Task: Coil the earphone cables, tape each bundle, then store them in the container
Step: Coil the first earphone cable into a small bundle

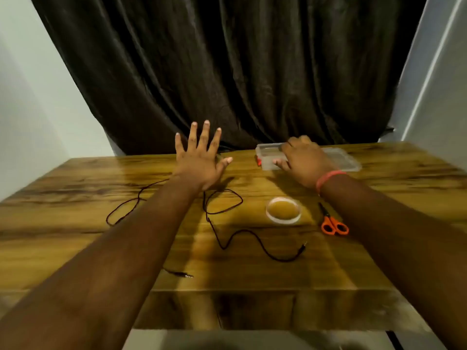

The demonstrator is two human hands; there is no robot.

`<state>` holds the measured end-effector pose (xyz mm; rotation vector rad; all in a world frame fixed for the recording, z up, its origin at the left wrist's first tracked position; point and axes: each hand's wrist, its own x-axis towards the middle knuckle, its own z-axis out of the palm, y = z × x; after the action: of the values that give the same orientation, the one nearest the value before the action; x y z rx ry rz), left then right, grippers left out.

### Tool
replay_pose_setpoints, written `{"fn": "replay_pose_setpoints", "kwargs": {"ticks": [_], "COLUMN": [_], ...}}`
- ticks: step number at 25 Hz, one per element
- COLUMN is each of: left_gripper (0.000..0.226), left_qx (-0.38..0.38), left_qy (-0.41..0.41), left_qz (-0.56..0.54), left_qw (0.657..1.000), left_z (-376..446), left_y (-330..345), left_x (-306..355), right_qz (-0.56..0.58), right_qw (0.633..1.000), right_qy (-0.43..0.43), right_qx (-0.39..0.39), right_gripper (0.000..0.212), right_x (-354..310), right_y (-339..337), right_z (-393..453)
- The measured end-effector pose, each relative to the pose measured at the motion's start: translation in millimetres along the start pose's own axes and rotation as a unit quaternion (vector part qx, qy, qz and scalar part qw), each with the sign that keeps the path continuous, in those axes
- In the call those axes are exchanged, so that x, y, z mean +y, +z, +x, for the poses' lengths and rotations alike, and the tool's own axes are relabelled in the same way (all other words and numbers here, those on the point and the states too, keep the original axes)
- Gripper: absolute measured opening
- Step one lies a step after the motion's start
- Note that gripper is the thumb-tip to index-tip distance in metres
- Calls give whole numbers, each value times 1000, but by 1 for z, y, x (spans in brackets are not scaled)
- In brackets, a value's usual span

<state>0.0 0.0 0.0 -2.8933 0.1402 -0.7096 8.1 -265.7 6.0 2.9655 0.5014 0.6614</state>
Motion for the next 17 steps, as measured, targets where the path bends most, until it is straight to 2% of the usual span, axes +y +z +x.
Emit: {"fn": "replay_pose_setpoints", "kwargs": {"ticks": [1, 2, 5, 7, 12, 15, 17], "left_gripper": [79, 79, 77, 76, 63, 47, 36], "left_qx": [1, 5, 2, -15, 1, 24, 28], "left_qy": [-7, -7, 15, 35, 130, 195, 178], "left_qz": [-4, -16, -55, -60, -108, -136, -184], "left_qw": [1000, 1000, 998, 997, 986, 971, 966], "left_z": [-12, -25, -64, -88, -144, -167, -170], "left_y": [-3, -8, -10, -14, -19, -13, -7], "left_x": [5, 10, 23, 31, 63, 87, 101], "right_qz": [48, 99, 196, 222, 279, 357, 466], "right_qw": [998, 990, 935, 917, 915, 915, 880], "right_qy": [-33, -58, -89, -94, -72, -20, 22], "right_qx": [-24, -87, -282, -319, -281, -187, -89], "right_gripper": [42, 35, 29, 28, 12, 13, 12], "right_x": [1, -1, -7, -8, -18, -37, -55], "right_y": [-2, -8, -12, -11, -3, 4, 10], "right_z": [-13, -28, -82, -109, -134, -142, -143]}}
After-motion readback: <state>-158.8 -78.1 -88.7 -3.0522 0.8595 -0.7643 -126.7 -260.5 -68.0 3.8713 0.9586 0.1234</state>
